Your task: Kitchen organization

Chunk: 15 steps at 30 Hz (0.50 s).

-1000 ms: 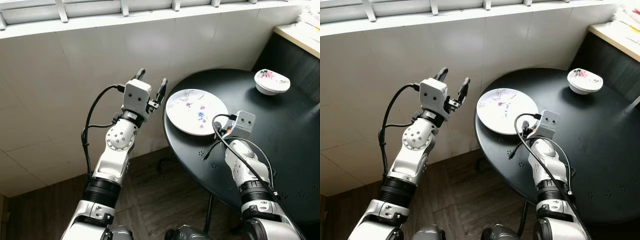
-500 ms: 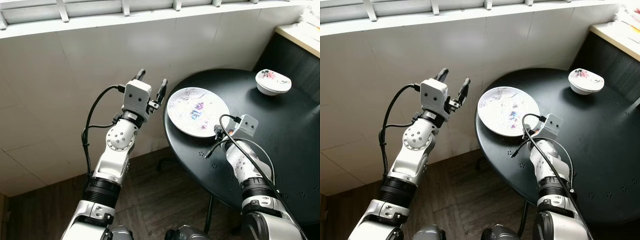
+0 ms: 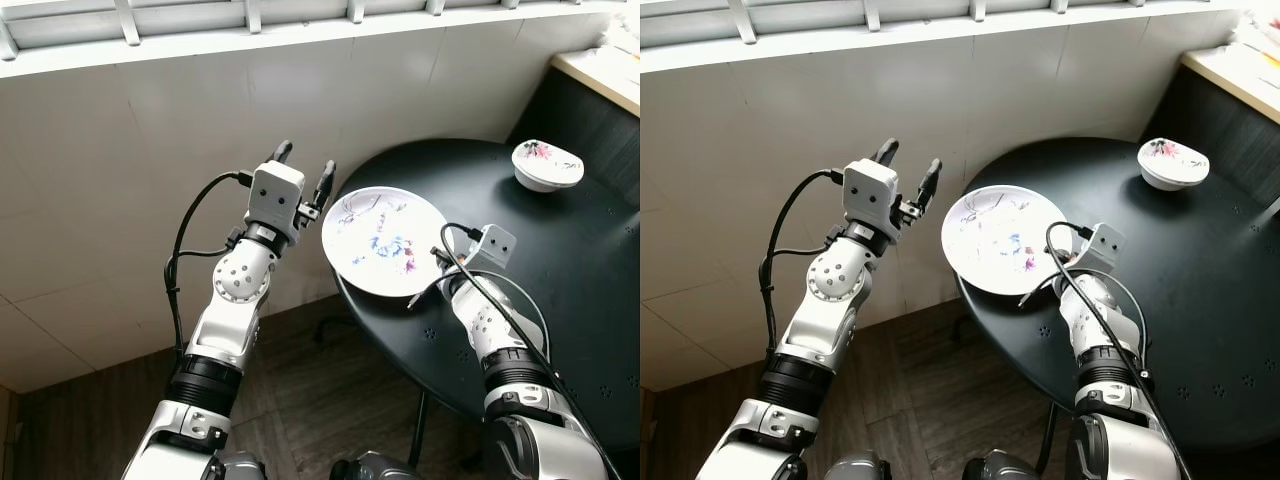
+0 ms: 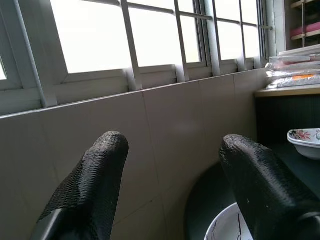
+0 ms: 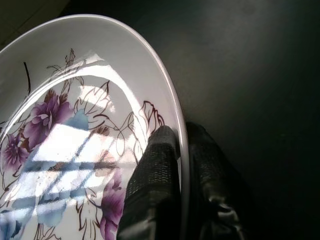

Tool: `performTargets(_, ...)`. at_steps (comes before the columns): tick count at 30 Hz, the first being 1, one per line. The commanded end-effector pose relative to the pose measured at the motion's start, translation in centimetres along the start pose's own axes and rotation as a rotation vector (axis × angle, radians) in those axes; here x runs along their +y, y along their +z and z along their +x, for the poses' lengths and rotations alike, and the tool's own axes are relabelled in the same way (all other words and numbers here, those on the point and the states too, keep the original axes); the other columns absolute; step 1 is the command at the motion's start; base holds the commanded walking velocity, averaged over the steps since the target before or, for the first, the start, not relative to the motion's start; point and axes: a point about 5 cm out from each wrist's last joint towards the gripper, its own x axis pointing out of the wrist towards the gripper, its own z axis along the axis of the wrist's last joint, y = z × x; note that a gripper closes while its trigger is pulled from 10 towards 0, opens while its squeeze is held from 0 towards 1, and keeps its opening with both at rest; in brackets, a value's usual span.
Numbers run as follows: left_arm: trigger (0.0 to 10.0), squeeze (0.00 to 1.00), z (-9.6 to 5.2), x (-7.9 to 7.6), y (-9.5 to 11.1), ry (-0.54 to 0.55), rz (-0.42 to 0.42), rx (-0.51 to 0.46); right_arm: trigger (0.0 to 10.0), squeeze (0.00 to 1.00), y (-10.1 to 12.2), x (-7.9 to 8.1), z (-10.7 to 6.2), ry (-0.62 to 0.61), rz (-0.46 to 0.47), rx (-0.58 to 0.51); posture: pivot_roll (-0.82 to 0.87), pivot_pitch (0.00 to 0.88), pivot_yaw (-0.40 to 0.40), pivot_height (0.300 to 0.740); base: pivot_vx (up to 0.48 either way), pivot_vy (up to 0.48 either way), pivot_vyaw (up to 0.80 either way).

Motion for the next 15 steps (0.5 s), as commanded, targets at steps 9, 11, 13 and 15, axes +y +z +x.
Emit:
performTargets(9, 10.0, 0.0, 0.2, -0.1, -0.1, -0.006, 0.008, 0.013, 0.0, 0.0, 2.9, 0.2, -1.1, 0.077, 0.148, -0.248, 0.01, 0.0, -0.081, 0.74, 0.0, 0.0, 0.0)
performTargets(11, 10.0, 0.0, 0.2, -0.1, -0.1, -0.005, 0.008, 0.012, 0.0, 0.0, 3.4, 0.7, -1.3, 0.104, 0.146, -0.283, 0.01, 0.0, -0.081, 0.74, 0.0, 0.0, 0.0)
performTargets(13, 10.0, 0.0, 0.3, 0.1, 0.0, 0.001, -0.002, 0.003, 0.0, 0.0, 4.8, 1.9, -2.0, 0.184, 0.135, -0.389, 0.02, 0.0, -0.08, 0.74, 0.0, 0.0, 0.0)
performTargets(15, 10.0, 0.0, 0.3, 0.1, 0.1, 0.002, -0.003, 0.001, 0.0, 0.0, 5.1, 2.3, -2.2, 0.211, 0.126, -0.413, 0.02, 0.0, -0.08, 0.74, 0.0, 0.0, 0.0)
